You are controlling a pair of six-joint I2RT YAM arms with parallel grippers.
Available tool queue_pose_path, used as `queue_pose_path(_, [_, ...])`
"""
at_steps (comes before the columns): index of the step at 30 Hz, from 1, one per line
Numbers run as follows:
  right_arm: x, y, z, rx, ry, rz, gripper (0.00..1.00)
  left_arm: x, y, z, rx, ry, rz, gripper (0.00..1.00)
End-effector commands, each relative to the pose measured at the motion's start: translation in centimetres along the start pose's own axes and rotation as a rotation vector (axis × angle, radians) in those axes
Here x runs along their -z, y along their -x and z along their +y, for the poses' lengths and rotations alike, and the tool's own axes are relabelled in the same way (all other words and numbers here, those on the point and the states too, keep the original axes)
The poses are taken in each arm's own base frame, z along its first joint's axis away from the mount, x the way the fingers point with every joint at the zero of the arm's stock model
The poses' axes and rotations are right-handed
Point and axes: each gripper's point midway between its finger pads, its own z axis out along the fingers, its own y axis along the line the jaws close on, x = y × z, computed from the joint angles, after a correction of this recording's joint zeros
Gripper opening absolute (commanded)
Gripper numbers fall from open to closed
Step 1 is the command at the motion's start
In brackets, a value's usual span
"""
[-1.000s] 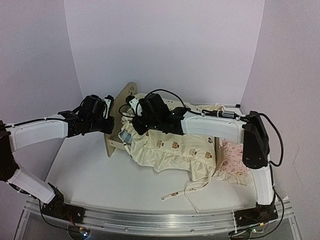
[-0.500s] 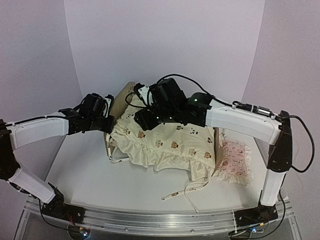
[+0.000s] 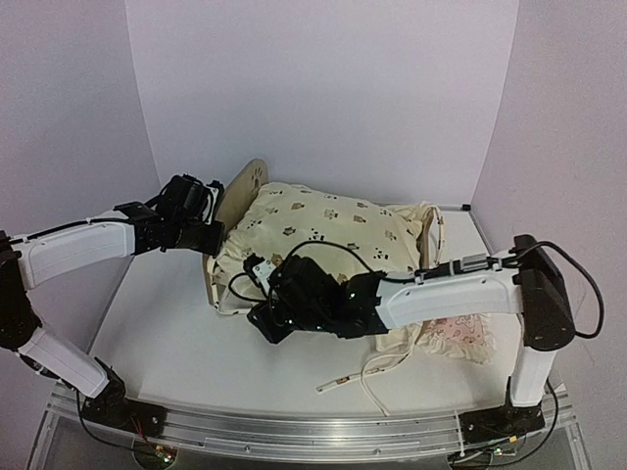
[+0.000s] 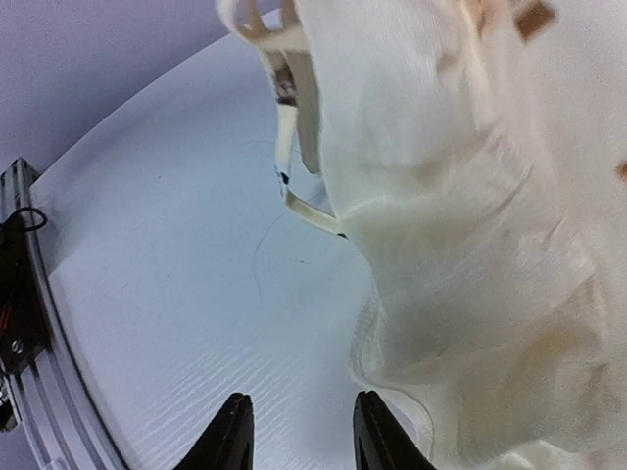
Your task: Set up the pet bed
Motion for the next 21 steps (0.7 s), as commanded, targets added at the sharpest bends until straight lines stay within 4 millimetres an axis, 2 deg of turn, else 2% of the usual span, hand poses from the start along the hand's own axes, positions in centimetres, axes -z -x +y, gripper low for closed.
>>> queue_pose_path(1, [-3.6, 2.1, -0.9, -0.166, -0.024, -0.221, 0.32, 3.2, 6.6, -0.4, 0.175, -0.067, -0.175, 0.00])
queue_pose_path(7, [-7.4, 2.0, -0.9, -0.201, -0.045, -0.328, 0.26, 3.9, 7.0, -0.4, 0.190, -0.078, -0.183, 0.00])
queue_pose_path(12, [-9.4, 2.4, -1.3, -0.203, -0.095, -0.447, 0.27, 4.3, 7.4, -0.4, 0.206, -0.077, -0.178, 0.00])
queue_pose_path(18, [-11.4, 3.3, -0.3, -0.161, -0.155, -0.582, 0.28, 4.4, 8.0, -0.8, 0.216, -0.095, -0.171, 0.00])
queue_pose_path(21, [-12.1, 3.6, -1.2, -0.160, -0.240, -0.624, 0.30, 4.4, 8.0, -0.8, 0.214, -0.096, -0.165, 0.00])
